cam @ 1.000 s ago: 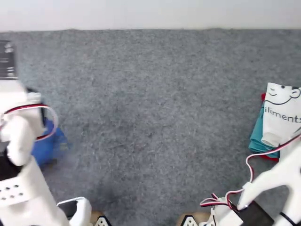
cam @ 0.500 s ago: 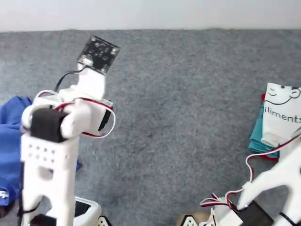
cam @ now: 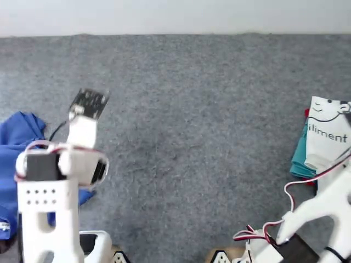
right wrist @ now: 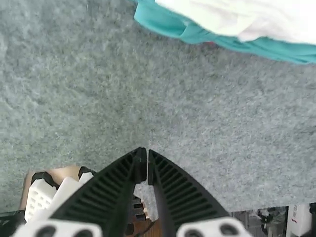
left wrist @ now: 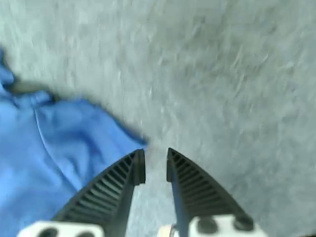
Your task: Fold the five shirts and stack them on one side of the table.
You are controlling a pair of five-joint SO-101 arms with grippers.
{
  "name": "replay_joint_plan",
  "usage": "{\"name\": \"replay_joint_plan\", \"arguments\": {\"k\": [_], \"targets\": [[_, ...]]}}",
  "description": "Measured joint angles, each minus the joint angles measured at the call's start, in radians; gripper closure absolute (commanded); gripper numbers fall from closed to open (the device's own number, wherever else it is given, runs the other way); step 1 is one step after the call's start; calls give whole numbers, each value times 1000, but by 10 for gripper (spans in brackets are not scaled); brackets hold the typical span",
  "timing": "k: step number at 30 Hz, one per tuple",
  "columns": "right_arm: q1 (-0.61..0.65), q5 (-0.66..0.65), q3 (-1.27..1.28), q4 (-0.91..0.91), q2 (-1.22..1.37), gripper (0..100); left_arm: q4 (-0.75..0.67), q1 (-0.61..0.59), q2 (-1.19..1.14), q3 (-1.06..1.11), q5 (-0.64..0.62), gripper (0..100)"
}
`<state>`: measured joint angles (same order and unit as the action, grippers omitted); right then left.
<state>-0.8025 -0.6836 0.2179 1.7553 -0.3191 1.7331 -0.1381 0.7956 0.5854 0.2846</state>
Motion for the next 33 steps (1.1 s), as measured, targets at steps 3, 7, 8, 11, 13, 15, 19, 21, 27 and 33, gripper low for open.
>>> {"name": "replay_joint_plan", "arguments": {"k": [3,7,8,11,13,15,19,21,27,33], "targets": [[0,0,2,0,0,984,-29,-118,28,68,68,811],[20,0,2,0,0,984,-117,-249,-15,175,130,806],[29,0,2,0,0,984,-141,-275,-38,204,152,806],[64,0,2,0,0,986,-218,-318,-112,261,196,805],[89,0,2,0,0,986,-262,-336,-157,282,213,803],[110,0,2,0,0,986,-302,-348,-193,304,221,803],[117,0,2,0,0,986,-370,-345,-276,344,227,792],[114,0,2,0,0,987,-413,-348,-331,354,227,792],[114,0,2,0,0,987,-562,-348,-468,359,227,791],[114,0,2,0,0,987,-658,-348,-601,356,227,803]]}}
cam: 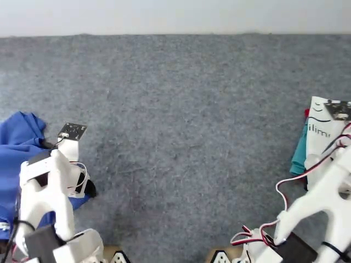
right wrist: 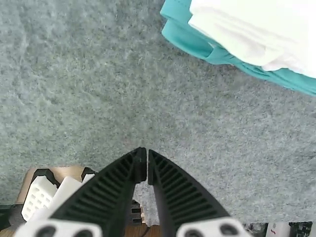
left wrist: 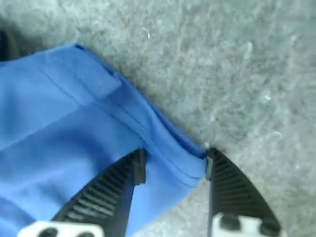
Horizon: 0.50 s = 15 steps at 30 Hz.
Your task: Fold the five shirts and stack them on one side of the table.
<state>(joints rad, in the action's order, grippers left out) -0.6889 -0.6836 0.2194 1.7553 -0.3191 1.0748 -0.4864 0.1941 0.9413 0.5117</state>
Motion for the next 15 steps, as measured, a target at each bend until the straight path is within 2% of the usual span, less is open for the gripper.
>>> {"name": "replay_joint_plan", "arguments": {"k": [7,15], "targets": [[0,0,0,0,0,987,11,9,-114,-80,-29,987],[0,0,0,0,0,987,121,5,-74,-204,-37,987]]}}
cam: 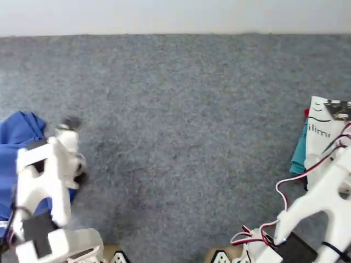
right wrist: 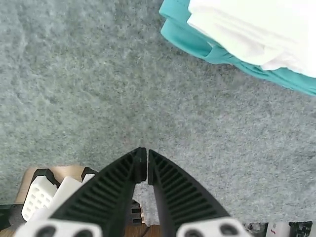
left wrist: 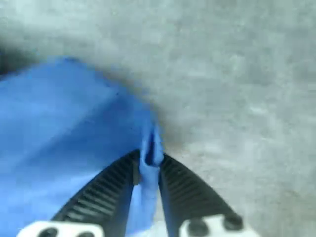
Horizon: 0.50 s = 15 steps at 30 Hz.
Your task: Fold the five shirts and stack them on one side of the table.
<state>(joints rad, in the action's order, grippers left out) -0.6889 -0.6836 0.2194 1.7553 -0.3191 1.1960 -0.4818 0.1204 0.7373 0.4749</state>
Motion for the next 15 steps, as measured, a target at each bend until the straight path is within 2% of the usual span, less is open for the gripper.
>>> {"name": "replay_joint_plan", "arguments": {"k": [7,15], "targets": [[0,0,0,0,0,987,146,5,267,-224,-2,987],[0,0,0,0,0,987,227,41,384,-529,-3,986]]}}
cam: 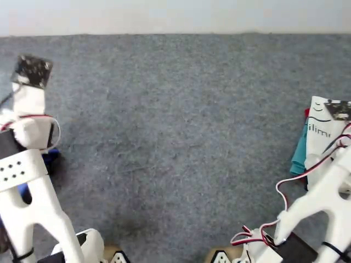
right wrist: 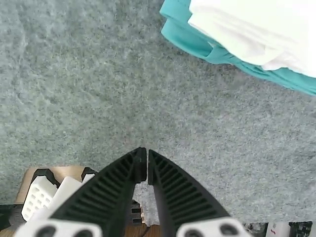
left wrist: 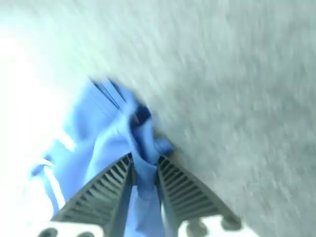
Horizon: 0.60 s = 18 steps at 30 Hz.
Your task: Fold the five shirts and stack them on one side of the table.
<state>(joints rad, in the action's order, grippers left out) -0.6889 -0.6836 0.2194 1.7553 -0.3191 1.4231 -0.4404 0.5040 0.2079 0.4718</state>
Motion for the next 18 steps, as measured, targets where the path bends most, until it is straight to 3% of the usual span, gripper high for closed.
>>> {"name": "replay_joint_plan", "arguments": {"k": [10,18], "targets": [[0,0,11,0,0,987,-84,219,2,-411,-63,986],[0,0,110,0,0,987,-129,537,6,-535,-86,986]]}}
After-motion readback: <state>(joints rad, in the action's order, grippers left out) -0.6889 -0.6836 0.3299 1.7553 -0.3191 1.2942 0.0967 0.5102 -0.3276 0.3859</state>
